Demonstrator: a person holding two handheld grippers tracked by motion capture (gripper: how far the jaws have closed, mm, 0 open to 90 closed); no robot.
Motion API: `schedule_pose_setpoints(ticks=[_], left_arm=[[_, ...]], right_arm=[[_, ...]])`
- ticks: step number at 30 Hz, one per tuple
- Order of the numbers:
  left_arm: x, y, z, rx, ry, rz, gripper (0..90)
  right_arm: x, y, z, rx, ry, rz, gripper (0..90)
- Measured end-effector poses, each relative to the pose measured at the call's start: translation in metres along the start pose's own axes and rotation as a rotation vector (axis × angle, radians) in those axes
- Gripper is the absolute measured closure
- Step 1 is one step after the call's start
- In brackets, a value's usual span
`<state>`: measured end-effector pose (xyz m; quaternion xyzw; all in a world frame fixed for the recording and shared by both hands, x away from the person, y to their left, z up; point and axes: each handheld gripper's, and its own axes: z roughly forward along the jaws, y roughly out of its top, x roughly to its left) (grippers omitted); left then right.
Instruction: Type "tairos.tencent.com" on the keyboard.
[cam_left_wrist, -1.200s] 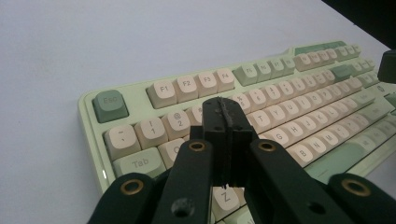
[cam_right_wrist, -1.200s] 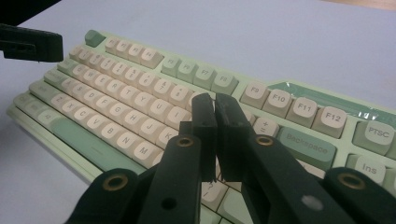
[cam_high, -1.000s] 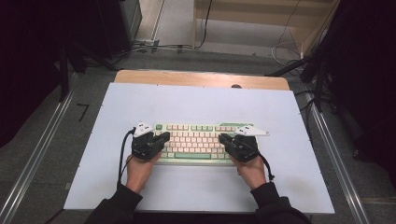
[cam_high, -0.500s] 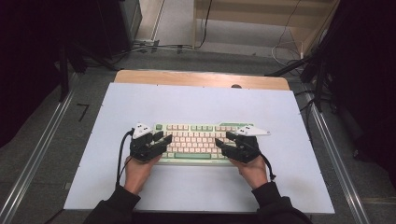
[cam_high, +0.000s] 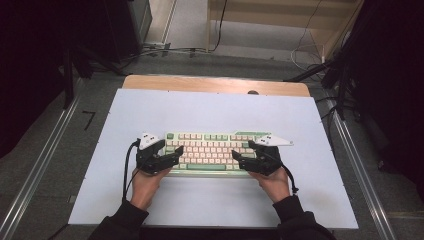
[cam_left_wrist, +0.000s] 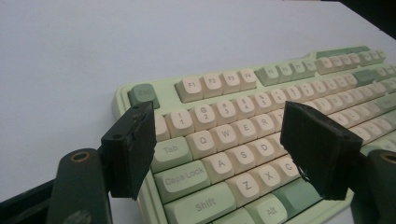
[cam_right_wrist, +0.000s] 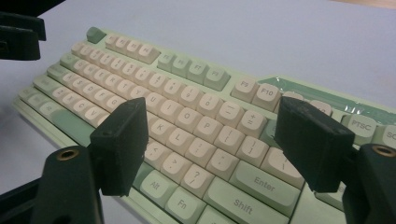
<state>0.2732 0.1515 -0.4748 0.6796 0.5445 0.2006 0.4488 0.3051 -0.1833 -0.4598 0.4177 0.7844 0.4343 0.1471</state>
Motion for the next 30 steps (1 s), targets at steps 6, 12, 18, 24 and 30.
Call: schedule_pose_setpoints(ticks=[6, 12, 18, 24, 30], left_arm=[[0.003, -0.002, -0.002, 0.003, 0.011, -0.004, 25.9], [0.005, -0.004, -0.005, -0.001, 0.018, -0.006, 25.8], [0.007, -0.005, -0.01, -0.01, 0.028, -0.013, 25.9], [0.008, -0.006, -0.012, -0.011, 0.03, -0.014, 24.9], [0.009, -0.007, -0.018, -0.032, 0.043, -0.015, 24.9]], right_arm=[[-0.003, -0.001, -0.002, 0.0, -0.009, 0.005, 21.3], [-0.008, -0.003, -0.006, 0.0, -0.02, 0.018, 20.1], [-0.012, -0.005, -0.01, -0.006, -0.028, 0.025, 19.6], [-0.016, -0.007, -0.014, -0.01, -0.039, 0.032, 19.0], [-0.019, -0.008, -0.02, -0.018, -0.046, 0.034, 18.6]])
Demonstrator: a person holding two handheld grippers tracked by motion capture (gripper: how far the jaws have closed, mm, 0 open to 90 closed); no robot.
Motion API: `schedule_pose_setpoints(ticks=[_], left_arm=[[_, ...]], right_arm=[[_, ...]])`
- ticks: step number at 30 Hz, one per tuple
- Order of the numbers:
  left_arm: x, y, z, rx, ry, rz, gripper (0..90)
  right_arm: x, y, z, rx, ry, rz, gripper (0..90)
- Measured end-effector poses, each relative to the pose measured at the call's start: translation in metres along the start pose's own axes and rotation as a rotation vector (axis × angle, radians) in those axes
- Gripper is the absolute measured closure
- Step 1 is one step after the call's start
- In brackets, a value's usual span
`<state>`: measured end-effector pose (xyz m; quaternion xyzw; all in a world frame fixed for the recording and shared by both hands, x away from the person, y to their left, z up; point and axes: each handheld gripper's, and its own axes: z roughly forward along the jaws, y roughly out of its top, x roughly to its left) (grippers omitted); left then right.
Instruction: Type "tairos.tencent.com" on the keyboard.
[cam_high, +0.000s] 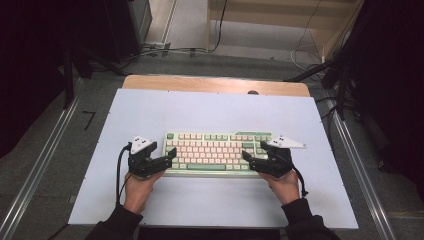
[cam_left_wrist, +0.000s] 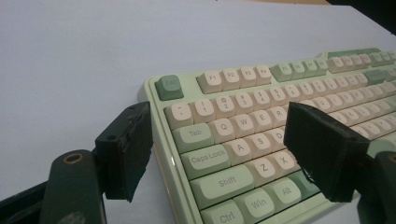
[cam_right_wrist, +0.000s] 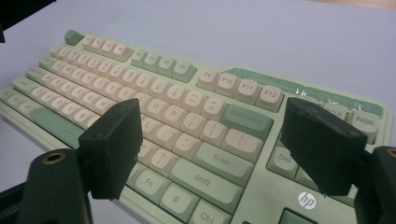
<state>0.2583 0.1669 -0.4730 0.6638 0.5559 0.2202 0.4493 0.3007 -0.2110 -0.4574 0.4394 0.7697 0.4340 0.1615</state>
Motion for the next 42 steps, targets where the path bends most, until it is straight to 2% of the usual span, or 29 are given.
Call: schedule_pose_setpoints(ticks=[7, 24, 42], left_arm=[[-0.003, -0.002, -0.008, -0.031, 0.024, 0.041, 24.7], [0.003, -0.01, -0.021, -0.027, 0.03, 0.024, 24.7], [0.011, -0.017, -0.028, -0.027, 0.048, 0.003, 24.7]], right_arm=[[-0.003, -0.002, -0.006, -0.002, -0.008, -0.003, 18.6], [-0.016, -0.011, -0.026, -0.013, -0.046, 0.013, 18.6], [-0.038, -0.024, -0.052, -0.031, -0.103, 0.065, 18.6]])
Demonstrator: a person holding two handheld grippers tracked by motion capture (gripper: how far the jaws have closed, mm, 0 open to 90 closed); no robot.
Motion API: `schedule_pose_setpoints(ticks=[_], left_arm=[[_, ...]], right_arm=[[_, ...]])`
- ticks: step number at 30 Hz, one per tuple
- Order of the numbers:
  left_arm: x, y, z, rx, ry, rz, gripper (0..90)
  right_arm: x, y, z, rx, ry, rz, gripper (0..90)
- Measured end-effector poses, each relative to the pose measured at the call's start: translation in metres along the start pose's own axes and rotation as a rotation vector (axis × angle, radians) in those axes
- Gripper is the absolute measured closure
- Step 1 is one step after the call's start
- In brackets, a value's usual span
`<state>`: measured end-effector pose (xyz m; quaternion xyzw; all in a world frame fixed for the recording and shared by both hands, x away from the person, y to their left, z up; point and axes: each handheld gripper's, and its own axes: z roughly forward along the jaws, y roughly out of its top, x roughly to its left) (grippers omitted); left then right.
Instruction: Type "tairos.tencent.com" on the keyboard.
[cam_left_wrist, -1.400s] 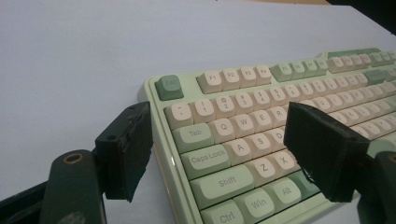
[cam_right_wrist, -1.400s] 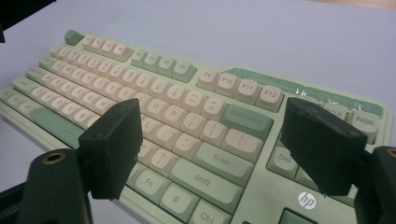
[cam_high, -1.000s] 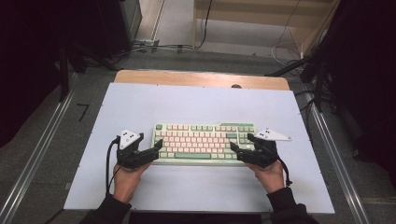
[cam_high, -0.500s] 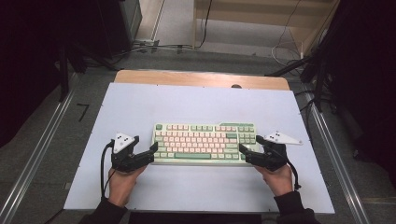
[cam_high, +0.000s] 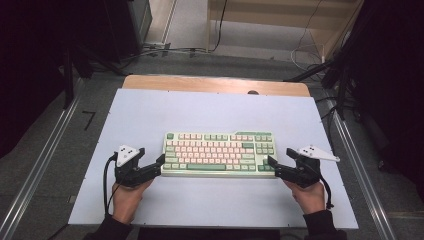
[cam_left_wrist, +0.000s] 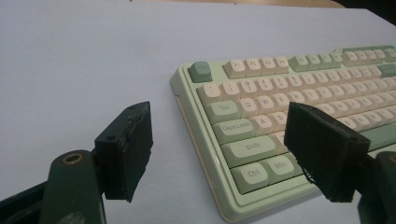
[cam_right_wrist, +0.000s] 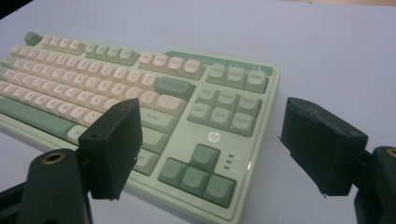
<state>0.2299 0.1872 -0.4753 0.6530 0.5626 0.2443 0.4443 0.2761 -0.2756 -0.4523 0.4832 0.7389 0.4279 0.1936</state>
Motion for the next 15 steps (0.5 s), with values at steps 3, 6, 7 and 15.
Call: schedule_pose_setpoints(ticks=[3, 6, 7, 15], left_arm=[[0.001, -0.001, 0.0, 0.001, 0.003, -0.003, 24.7], [0.002, -0.001, -0.001, 0.005, 0.007, -0.003, 24.7], [0.003, -0.002, -0.001, 0.004, 0.01, -0.004, 24.7], [0.004, -0.004, -0.003, 0.005, 0.009, -0.013, 24.7]], right_arm=[[-0.005, -0.002, -0.004, -0.002, -0.009, 0.013, 18.6], [-0.007, -0.004, -0.007, -0.003, -0.012, 0.015, 18.6], [-0.008, -0.005, -0.008, -0.004, -0.012, 0.02, 18.6], [-0.014, -0.011, -0.018, -0.011, -0.024, 0.038, 18.6]])
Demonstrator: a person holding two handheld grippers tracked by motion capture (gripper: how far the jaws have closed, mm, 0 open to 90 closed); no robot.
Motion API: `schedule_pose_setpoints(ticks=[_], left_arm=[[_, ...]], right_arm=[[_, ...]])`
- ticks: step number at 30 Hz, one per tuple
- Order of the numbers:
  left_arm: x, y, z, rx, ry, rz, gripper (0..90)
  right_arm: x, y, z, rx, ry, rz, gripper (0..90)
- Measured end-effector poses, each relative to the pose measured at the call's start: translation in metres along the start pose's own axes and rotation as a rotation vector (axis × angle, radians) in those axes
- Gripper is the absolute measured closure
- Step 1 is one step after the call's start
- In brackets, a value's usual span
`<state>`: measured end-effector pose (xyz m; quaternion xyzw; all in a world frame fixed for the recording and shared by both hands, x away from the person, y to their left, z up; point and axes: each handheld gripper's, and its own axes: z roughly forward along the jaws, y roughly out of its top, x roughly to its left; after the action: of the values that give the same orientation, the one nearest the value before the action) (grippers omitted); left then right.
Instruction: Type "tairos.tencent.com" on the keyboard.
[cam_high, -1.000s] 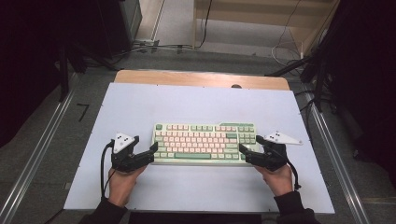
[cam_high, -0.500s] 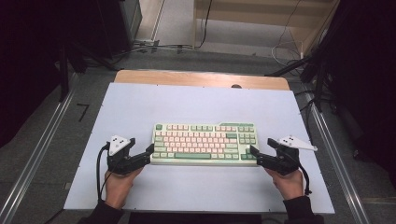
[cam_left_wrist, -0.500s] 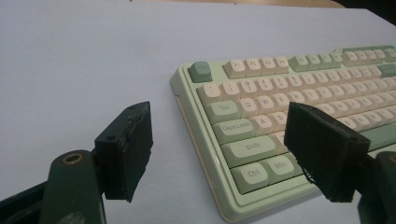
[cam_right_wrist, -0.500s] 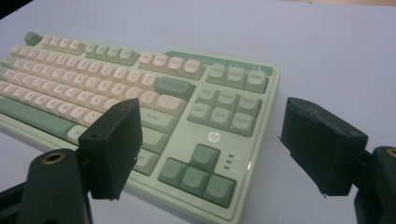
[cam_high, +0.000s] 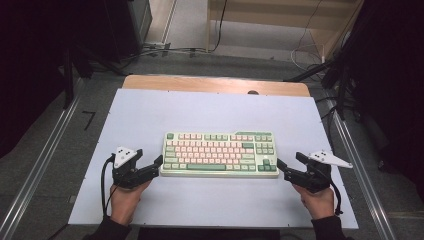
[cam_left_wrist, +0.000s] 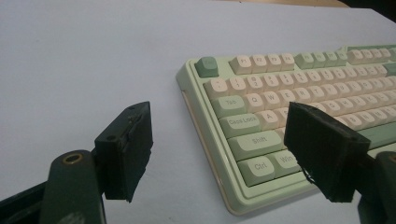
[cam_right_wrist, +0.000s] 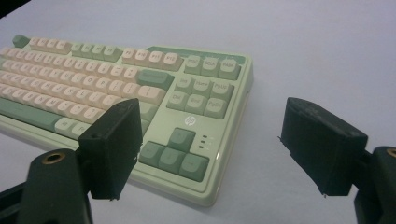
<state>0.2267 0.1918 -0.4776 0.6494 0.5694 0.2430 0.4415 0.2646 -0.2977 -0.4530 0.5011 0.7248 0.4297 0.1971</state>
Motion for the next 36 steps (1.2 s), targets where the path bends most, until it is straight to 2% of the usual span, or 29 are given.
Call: schedule_pose_setpoints(ticks=[30, 36], left_arm=[[0.013, -0.007, -0.016, -0.009, 0.018, -0.035, 24.7], [0.017, -0.009, -0.019, -0.004, 0.036, -0.044, 24.6]], right_arm=[[-0.019, -0.009, -0.019, -0.02, -0.05, 0.043, 18.6], [-0.023, -0.01, -0.023, -0.026, -0.06, 0.056, 18.6]])
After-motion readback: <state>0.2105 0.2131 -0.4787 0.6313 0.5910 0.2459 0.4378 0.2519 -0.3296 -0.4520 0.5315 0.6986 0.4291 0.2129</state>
